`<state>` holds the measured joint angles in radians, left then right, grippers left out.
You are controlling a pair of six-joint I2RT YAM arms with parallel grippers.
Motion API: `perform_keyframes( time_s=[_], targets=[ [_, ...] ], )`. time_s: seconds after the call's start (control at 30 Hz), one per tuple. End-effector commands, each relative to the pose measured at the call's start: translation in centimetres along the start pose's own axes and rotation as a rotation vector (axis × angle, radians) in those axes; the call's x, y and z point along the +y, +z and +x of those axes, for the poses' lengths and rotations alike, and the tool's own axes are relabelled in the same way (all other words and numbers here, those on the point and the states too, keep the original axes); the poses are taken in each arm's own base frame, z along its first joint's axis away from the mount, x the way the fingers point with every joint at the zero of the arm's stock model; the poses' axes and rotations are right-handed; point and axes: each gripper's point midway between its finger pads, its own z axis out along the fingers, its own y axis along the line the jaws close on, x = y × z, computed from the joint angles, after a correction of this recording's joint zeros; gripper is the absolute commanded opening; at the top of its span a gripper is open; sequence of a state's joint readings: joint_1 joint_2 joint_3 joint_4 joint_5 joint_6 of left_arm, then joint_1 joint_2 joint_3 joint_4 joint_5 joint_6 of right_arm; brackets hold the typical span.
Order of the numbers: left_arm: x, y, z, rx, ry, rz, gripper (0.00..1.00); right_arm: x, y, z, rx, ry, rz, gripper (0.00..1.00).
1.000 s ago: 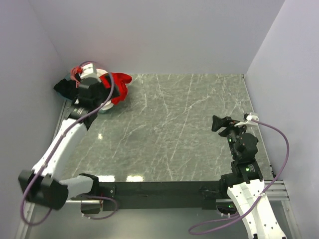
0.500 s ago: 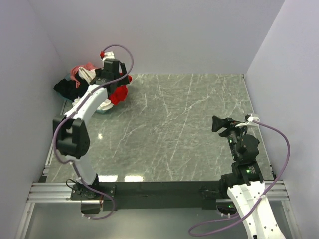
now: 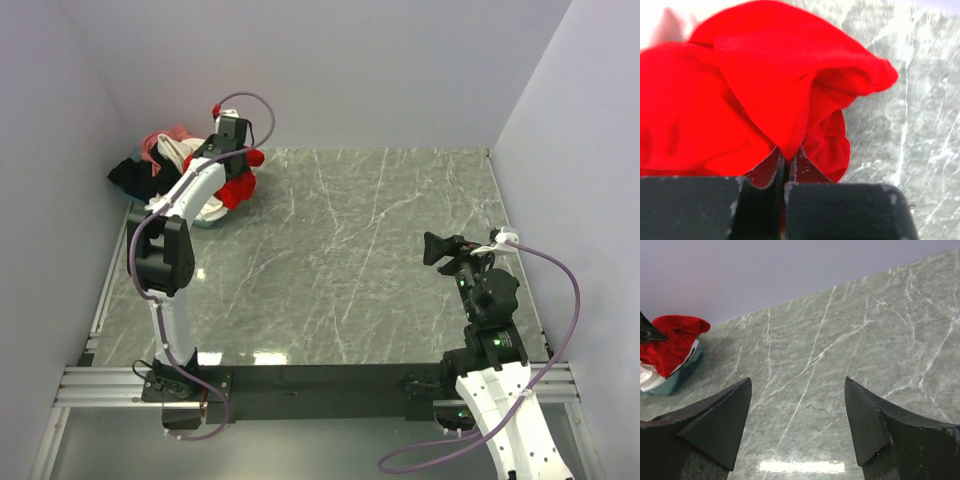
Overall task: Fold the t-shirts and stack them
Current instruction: Grab the tshirt from the pile
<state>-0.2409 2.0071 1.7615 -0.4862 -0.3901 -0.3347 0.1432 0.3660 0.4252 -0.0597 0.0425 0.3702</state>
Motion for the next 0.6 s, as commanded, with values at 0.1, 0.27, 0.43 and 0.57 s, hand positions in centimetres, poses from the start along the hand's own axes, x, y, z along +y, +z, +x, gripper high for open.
perform_keyframes(
  time_s=[0.1,0.27,0.43,0.57],
  targets=[
    [2.6,-7.0,-8.9,-0.205,-0.123,0.042,0.00,0.6,0.0,-1.2,-0.041,0.012,-0.023,0.81],
    [4.6,-13.6,-15.3,-0.370,-0.192,0.076,0.00,0.7,-0.1,-1.2,-0.041,0.013,-0.027,0.81],
    [5.9,-19.3,-19.7,-0.493,-0.248,0.161,0.00,0.6,0.1,-0.9,-0.034,0.017,-0.026,0.81],
    [4.0,-23.4,-22.3,-0.570,-0.247,0.334,0.01,0.5,0.3,-0.7,-0.027,0.018,-0.023,0.81]
  ],
)
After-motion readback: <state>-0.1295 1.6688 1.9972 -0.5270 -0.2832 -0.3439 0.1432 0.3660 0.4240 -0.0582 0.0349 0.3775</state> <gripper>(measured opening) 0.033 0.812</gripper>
